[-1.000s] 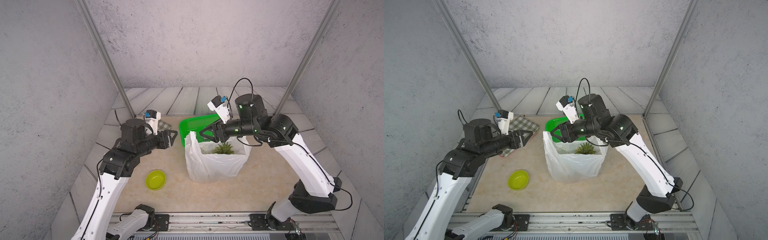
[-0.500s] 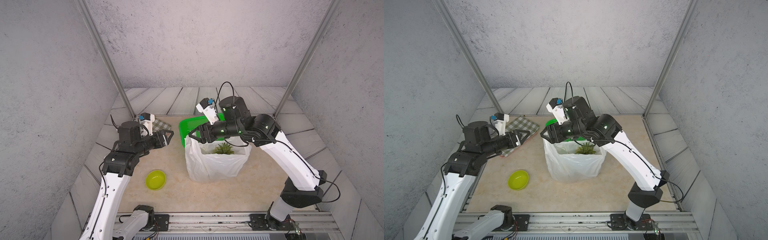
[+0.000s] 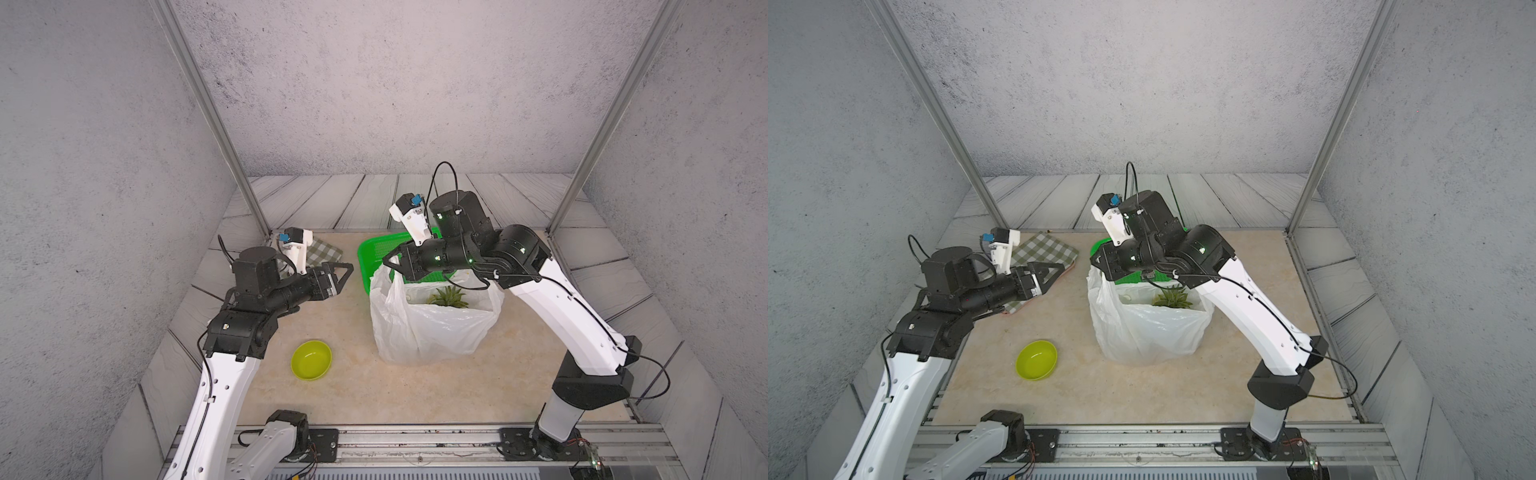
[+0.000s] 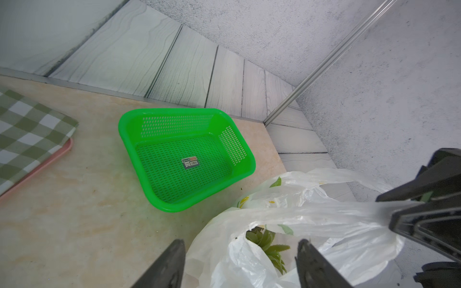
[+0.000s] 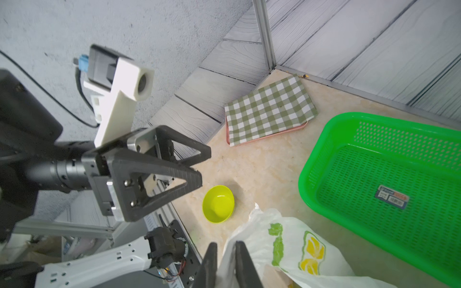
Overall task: Place the pineapple into a plastic bag & tie a knot
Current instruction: Cross the plastic bag at the center of the board.
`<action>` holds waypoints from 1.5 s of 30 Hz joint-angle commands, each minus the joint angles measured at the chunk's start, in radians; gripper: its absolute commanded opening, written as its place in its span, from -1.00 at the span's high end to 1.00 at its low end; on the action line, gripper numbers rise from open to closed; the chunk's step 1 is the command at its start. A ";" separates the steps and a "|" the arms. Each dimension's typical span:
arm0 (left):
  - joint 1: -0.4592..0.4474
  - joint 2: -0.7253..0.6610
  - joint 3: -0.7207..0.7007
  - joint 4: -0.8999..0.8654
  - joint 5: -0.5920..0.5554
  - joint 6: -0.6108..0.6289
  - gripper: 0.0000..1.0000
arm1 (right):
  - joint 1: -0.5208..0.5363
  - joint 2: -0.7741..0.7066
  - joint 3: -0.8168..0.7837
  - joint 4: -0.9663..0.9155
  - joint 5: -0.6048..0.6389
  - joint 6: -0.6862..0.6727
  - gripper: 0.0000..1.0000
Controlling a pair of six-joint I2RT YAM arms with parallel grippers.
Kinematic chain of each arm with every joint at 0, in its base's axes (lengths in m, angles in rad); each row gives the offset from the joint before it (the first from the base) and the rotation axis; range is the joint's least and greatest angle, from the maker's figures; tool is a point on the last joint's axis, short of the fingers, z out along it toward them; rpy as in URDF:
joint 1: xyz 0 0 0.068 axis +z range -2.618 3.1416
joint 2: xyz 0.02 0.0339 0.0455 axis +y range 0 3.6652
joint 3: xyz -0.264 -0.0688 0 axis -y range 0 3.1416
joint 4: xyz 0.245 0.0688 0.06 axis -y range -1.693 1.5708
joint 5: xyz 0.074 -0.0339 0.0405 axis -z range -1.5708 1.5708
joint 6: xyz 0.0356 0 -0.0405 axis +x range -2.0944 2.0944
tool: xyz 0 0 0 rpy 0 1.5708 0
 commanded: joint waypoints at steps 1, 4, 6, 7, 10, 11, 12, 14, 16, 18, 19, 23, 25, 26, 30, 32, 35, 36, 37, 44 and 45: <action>0.006 -0.044 -0.063 0.191 0.119 0.029 -0.58 | 0.001 -0.002 0.034 0.012 0.018 -0.031 0.78; 0.004 -0.088 -0.139 0.359 0.164 0.034 -0.76 | 0.002 0.003 0.068 0.002 0.011 -0.054 0.85; 0.005 -0.100 -0.167 0.432 0.199 0.040 -0.81 | 0.001 0.005 0.088 -0.007 -0.002 -0.068 0.86; 0.005 -0.100 -0.174 0.461 0.227 0.039 -0.82 | 0.001 0.006 0.096 -0.013 -0.004 -0.075 0.87; 0.000 -0.086 -0.179 0.523 0.278 0.026 -0.83 | 0.001 0.007 0.103 -0.022 -0.028 -0.097 0.89; -0.004 -0.083 -0.182 0.544 0.282 0.019 -0.84 | 0.001 0.006 0.103 -0.024 -0.038 -0.103 0.90; -0.010 -0.080 -0.185 0.562 0.284 0.015 -0.85 | 0.001 0.006 0.103 -0.027 -0.041 -0.107 0.90; -0.028 -0.070 -0.187 0.600 0.288 0.008 -0.86 | 0.000 0.007 0.103 -0.031 -0.051 -0.113 0.91; -0.056 -0.056 -0.181 0.603 0.290 0.025 -0.87 | 0.001 0.010 0.103 -0.032 -0.064 -0.117 0.91; -0.091 -0.039 -0.174 0.588 0.285 0.056 -0.88 | -0.004 0.013 0.103 -0.032 -0.082 -0.119 0.91; -0.116 -0.031 -0.168 0.573 0.280 0.077 -0.88 | -0.005 0.015 0.105 -0.032 -0.087 -0.118 0.91; -0.213 -0.013 -0.164 0.526 0.200 0.156 -0.89 | -0.020 0.020 0.112 -0.033 -0.122 -0.110 0.92; -0.255 -0.026 -0.197 0.562 0.119 0.169 -0.90 | -0.027 0.021 0.114 -0.033 -0.136 -0.106 0.94; -0.270 -0.031 -0.210 0.584 0.087 0.172 -0.91 | -0.031 0.021 0.112 -0.034 -0.146 -0.103 0.94; -0.338 -0.027 -0.209 0.574 0.000 0.229 -0.94 | -0.044 0.024 0.112 -0.032 -0.167 -0.087 0.97; -0.373 -0.015 -0.196 0.540 -0.037 0.271 -0.98 | -0.045 0.024 0.111 -0.032 -0.173 -0.085 0.97; -0.419 0.000 -0.191 0.515 -0.131 0.322 -0.99 | -0.045 0.027 0.102 -0.026 -0.183 -0.079 0.97; -0.429 0.007 -0.192 0.515 -0.169 0.332 -0.99 | -0.045 0.027 0.098 -0.024 -0.186 -0.077 0.98; -0.438 0.015 -0.190 0.509 -0.217 0.343 -0.99 | -0.045 0.027 0.093 -0.022 -0.189 -0.074 0.99; -0.456 0.044 -0.216 0.527 -0.438 0.407 -0.99 | -0.044 0.018 0.067 -0.024 -0.206 -0.070 1.00; -0.456 0.041 -0.226 0.539 -0.452 0.419 -0.99 | -0.045 0.013 0.058 -0.023 -0.208 -0.072 1.00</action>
